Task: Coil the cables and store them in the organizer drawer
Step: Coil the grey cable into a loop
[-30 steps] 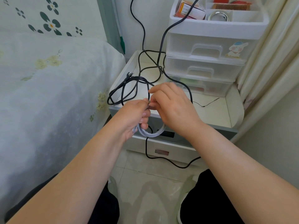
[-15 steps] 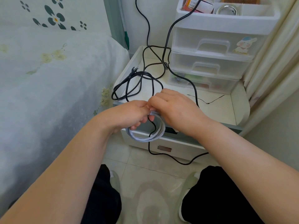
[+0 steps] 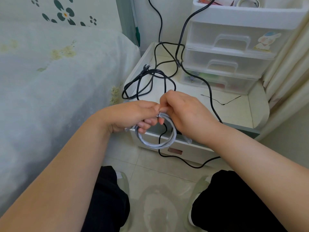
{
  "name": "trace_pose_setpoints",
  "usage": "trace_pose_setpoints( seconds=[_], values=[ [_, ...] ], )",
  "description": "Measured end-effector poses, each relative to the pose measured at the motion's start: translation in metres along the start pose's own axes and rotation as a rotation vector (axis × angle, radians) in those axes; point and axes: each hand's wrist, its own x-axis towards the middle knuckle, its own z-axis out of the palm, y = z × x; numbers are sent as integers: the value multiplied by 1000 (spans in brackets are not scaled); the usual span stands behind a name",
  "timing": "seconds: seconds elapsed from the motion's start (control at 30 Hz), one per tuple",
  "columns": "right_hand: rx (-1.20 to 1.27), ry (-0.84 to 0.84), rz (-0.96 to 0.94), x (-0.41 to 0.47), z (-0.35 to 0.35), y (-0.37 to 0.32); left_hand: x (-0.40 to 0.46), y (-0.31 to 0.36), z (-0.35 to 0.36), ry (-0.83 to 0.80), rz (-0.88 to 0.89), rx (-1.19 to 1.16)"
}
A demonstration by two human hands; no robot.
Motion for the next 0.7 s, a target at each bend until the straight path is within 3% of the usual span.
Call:
trace_pose_setpoints(
  seconds=[0.13, 0.27, 0.43, 0.63, 0.7],
  values=[
    [64, -17, 40, -2, -8, -5, -6, 1, -6, -86, 85, 94],
    [9, -74, 72, -3, -10, -2, 1, 2, 6, 38, 88, 332],
    [29, -123, 168, -5, -15, 4, 8, 0, 15, 117, 97, 448],
    [-379, -270, 46, -12, -14, 4, 13, -2, 22, 92, 90, 593],
    [-410, -276, -17, -13, -12, 5, 14, -3, 24, 87, 75, 631]
  ],
)
